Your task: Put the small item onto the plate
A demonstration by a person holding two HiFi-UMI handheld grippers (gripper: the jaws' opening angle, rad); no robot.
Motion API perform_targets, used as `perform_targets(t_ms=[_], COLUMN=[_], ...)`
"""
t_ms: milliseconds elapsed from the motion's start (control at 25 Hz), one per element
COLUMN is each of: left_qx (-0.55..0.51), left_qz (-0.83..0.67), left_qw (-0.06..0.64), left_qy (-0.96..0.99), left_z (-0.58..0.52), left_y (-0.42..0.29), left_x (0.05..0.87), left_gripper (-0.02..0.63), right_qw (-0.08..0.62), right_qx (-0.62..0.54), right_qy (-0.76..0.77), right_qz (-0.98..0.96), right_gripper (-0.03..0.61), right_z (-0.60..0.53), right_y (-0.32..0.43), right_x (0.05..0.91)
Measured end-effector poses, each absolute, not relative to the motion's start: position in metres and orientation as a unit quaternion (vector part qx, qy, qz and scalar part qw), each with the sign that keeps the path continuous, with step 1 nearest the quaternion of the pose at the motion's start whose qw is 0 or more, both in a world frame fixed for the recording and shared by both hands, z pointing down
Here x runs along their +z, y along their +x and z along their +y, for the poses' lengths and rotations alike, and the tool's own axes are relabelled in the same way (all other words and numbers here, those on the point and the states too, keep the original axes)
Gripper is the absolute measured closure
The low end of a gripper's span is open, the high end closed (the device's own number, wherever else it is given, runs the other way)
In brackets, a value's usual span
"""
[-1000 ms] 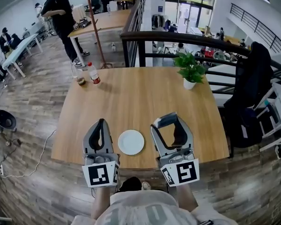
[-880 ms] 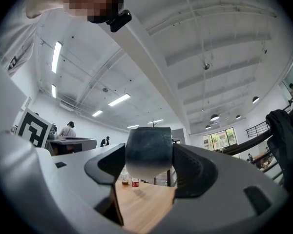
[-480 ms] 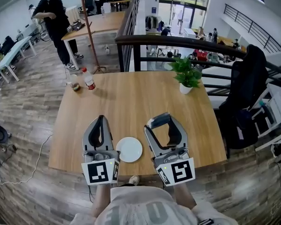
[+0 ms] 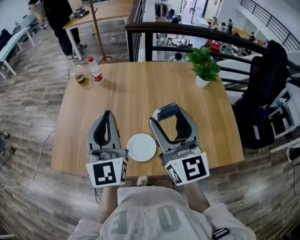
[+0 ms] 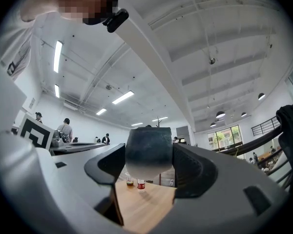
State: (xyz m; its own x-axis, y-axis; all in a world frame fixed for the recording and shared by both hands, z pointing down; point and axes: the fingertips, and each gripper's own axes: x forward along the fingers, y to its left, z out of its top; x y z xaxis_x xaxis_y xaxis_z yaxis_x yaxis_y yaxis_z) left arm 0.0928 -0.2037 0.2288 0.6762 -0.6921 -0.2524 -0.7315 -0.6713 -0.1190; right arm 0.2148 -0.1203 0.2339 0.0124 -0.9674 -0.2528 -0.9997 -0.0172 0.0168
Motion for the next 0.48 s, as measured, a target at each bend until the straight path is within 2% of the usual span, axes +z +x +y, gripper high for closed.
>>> perform_targets(t_ms=[320, 480], left_qx=[0.067, 0.04], left_qz=[0.402, 0.405], left_qw=[0.1, 0.076], left_qy=[-0.908, -0.91], left_z=[-0.223, -0.231], left_y=[0.084, 0.076], left_x=[0.249, 0.27], left_gripper=[0.606, 0.606], right_qw=[0.033, 0.0], right_qx=[0.075, 0.057], right_qy=[-0.706, -0.697], right_qz=[0.703, 0.715], right_gripper=[0.268, 0.268], right_z=[-0.159, -0.178], right_y=[0.203, 0.192], right_x=[0.255, 0.276])
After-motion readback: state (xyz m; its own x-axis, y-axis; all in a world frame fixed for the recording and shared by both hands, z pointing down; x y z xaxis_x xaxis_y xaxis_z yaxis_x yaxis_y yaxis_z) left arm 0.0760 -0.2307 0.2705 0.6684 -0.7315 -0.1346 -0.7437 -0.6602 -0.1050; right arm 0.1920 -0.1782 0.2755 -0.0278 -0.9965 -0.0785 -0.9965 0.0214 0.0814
